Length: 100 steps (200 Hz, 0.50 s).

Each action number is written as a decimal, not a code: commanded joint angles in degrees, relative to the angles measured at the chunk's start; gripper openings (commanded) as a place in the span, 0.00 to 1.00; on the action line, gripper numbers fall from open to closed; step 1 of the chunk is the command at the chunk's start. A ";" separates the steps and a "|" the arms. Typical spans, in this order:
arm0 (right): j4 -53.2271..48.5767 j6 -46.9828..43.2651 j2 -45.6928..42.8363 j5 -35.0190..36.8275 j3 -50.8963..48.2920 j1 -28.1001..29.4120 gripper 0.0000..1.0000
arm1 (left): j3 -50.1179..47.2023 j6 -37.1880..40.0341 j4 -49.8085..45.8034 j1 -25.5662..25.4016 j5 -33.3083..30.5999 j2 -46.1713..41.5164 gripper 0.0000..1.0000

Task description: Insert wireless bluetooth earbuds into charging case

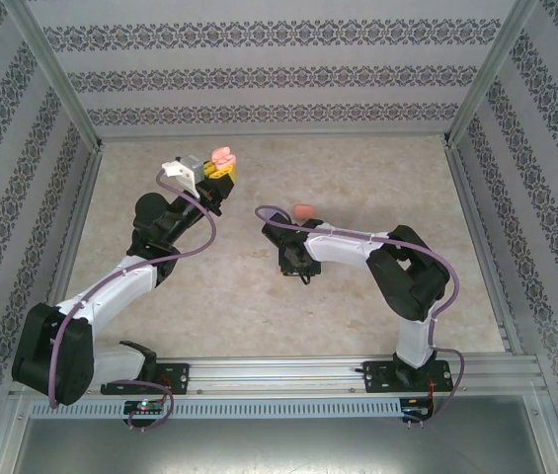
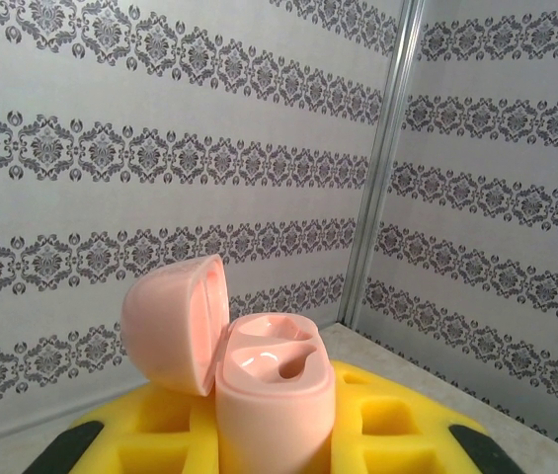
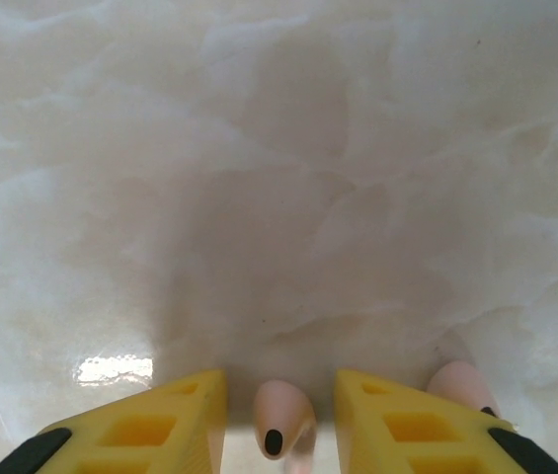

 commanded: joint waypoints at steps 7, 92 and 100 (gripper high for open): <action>-1.26 0.98 1.11 0.37 -0.65 -0.33 0.31 | 2.05 1.30 2.13 -1.11 1.25 0.34 0.00; -0.38 -0.28 1.05 0.06 -0.73 -0.23 0.17 | 1.64 1.75 1.80 -1.34 1.47 0.24 0.00; -0.01 -0.45 0.80 0.19 -0.92 -0.21 0.15 | 1.60 1.91 1.79 -1.36 1.70 0.26 0.00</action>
